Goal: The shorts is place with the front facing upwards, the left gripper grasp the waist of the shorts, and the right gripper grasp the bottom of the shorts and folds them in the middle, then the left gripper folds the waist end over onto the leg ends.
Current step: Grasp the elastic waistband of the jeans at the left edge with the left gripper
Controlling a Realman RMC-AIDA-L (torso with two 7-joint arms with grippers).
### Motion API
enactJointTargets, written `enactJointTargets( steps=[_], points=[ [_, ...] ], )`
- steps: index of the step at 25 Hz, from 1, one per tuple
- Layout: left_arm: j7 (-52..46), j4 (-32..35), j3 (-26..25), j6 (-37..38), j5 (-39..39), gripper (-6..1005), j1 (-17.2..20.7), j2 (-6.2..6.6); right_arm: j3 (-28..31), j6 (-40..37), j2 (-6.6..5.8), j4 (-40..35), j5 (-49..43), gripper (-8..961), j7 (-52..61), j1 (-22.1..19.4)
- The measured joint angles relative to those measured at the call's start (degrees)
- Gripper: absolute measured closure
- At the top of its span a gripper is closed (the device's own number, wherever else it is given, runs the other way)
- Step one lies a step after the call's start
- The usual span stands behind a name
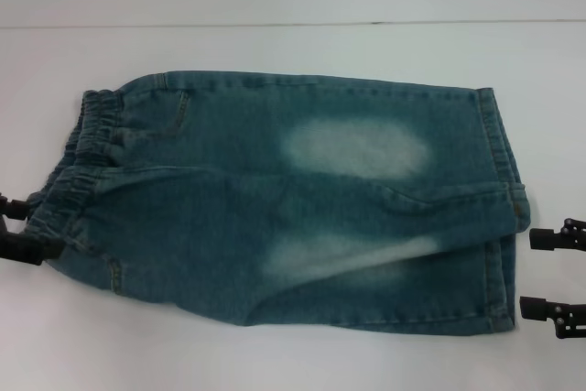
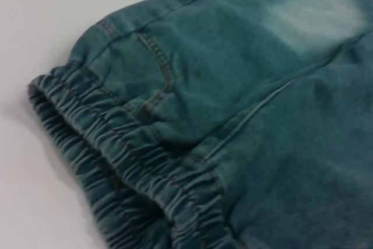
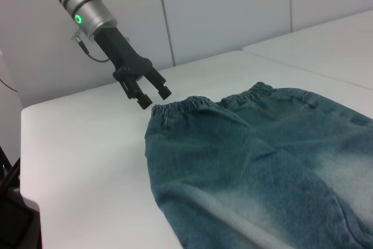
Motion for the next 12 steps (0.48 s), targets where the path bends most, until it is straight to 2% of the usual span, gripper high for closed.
enactJointTargets(
  steps=[4, 12],
  points=[
    [-0.45, -0.01, 1.58, -2.92, 0.3, 69, 0.28, -0.56, 0.0, 0.0, 0.02, 0.0, -0.06, 43, 0.23, 0.31],
    [-1.58, 0.03, 1.78, -3.88, 3.63, 86, -0.14, -0.36, 0.08, 0.06, 0.09, 0.02, -0.03, 42, 1.04, 0.54]
  ],
)
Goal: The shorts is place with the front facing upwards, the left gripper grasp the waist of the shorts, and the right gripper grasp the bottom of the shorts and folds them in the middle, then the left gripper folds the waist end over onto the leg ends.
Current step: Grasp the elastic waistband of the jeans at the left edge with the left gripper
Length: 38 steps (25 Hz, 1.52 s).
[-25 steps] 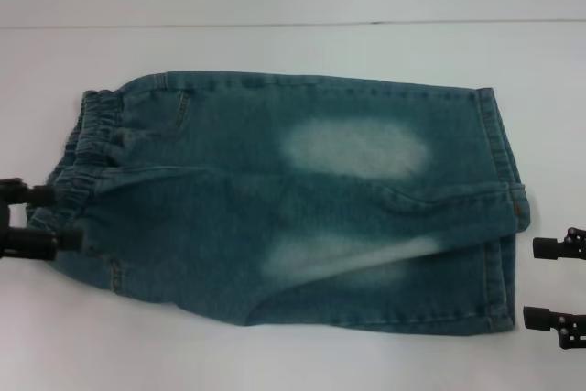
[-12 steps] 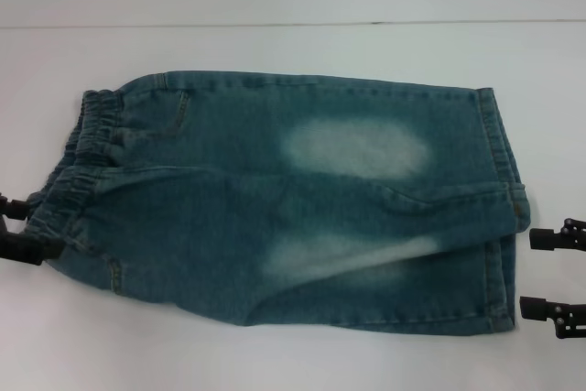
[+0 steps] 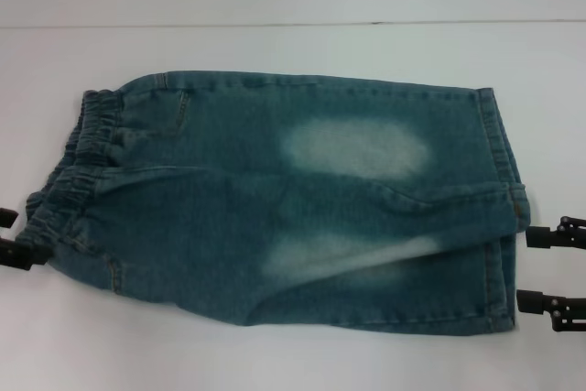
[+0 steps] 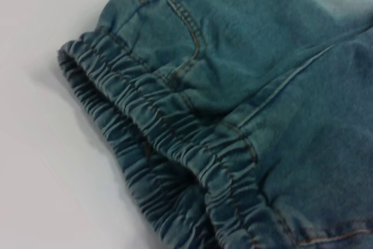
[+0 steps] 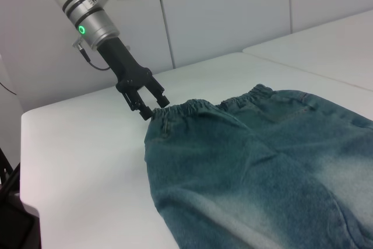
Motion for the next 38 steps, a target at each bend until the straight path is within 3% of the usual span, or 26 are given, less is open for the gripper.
enactJointTargets(
  steps=[12, 20, 31, 38],
  points=[
    [-0.01, -1.35, 1.68, -0.69, 1.01, 150, -0.25, -0.2, -0.12, 0.83, -0.08, 0.98, -0.06, 151, -0.11, 0.63],
    [0.07, -2.02, 4.26, -0.79, 1.18, 345, -0.36, -0.71, -0.44, 1.66, -0.06, 1.93, -0.17, 146, -0.1, 0.83],
    [-1.08, -1.24, 4.28, -0.85, 1.25, 788, -1.16, -0.48, -0.08, 2.09, -0.14, 0.6, -0.48, 139, 3.55, 0.12],
    [-1.0, -1.32, 4.32, -1.97, 2.32, 869, -1.28, -0.85, 0.01, -0.15, -0.36, -6.69, -0.6, 134, 13.0, -1.82]
  ],
)
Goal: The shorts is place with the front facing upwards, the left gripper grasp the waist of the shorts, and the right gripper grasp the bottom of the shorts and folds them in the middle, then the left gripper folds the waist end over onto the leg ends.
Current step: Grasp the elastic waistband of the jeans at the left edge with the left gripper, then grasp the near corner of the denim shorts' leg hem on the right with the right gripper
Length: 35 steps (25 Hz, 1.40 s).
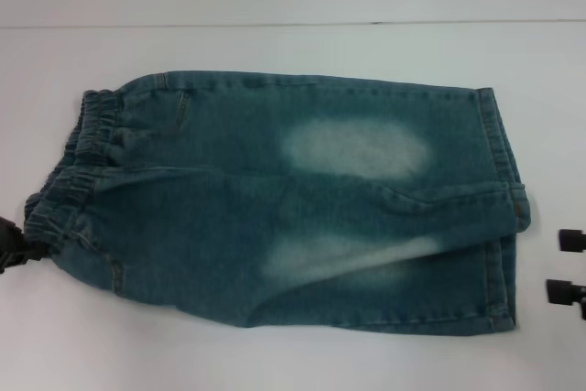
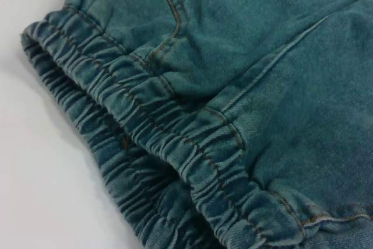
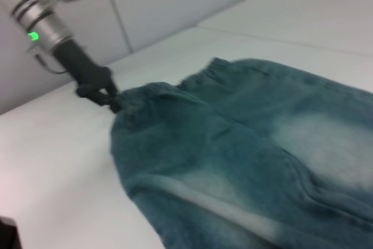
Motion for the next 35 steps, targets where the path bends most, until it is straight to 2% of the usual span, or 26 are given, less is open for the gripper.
enactJointTargets(
  steps=[4, 6, 8, 9, 14, 22, 25, 35],
  points=[
    [0.04, -0.29, 0.12, -0.28, 0.25, 896, -0.04, -0.06, 0.01, -0.97, -0.15, -5.5, -1.76, 132, 9.31, -0.19],
    [-0.05, -0.34, 0.51, -0.29, 0.36, 902, -0.07, -0.11, 0.01, -1.66, -0.3, -7.72, -3.46, 86, 13.62, 0.08],
    [-0.14, -0.36, 0.76, -0.29, 0.38, 908, -0.08, -0.13, -0.1, -2.18, -0.81, -9.41, -5.28, 39, 17.95, 0.46],
    [-0.15, -0.38, 0.85, -0.29, 0.38, 911, -0.08, -0.14, -0.65, -2.4, -1.57, -9.8, -6.44, 16, 21.56, 0.94],
    [-0.15, -0.41, 0.96, -0.82, 0.38, 917, 0.11, -0.41, -2.4, -2.57, -2.29, -9.52, -9.66, 20, 26.82, 2.27],
    [0.06, -0.46, 1.39, -1.11, 0.37, 918, 0.44, -0.99, -5.04, -2.1, -1.95, -4.84, -14.59, 24, 31.37, 6.14],
    [0.03, -0.49, 1.42, -1.18, 0.36, 918, 0.55, -1.1, -5.48, 0.65, -2.19, -0.33, -17.22, 26, 31.95, 8.11],
    [-0.06, -0.53, 1.56, -1.69, 0.44, 918, 0.74, -1.44, -5.72, 4.39, -2.34, 8.43, -20.2, 32, 29.53, 11.37]
  ],
)
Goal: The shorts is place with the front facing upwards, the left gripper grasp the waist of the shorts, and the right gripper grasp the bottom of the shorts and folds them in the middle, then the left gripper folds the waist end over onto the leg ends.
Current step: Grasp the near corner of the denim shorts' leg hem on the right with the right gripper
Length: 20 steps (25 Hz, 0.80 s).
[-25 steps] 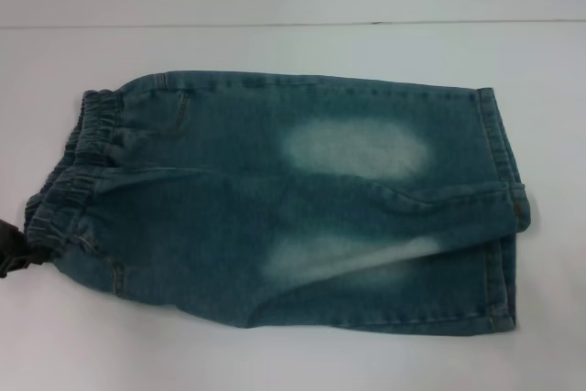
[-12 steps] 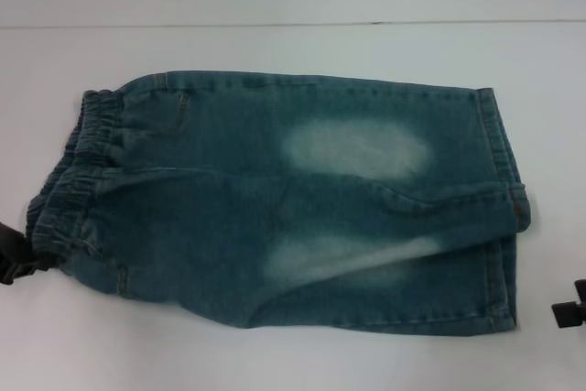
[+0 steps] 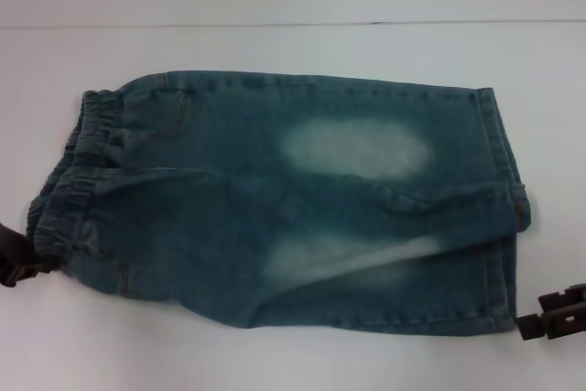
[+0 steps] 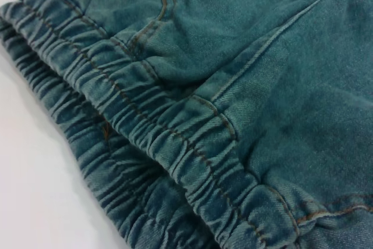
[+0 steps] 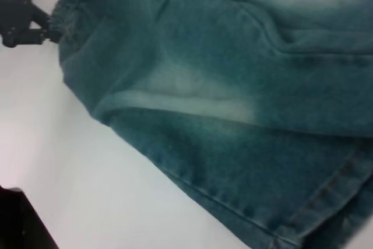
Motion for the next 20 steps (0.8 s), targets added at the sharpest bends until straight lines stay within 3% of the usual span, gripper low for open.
enactJointTargets(
  steps=[20],
  points=[
    [0.4, -0.66, 0.11, -1.48, 1.35, 930, -0.61, -0.1, -2.47, 5.37, 0.09, 6.54, -0.17, 94, -0.55, 2.89]
  ],
)
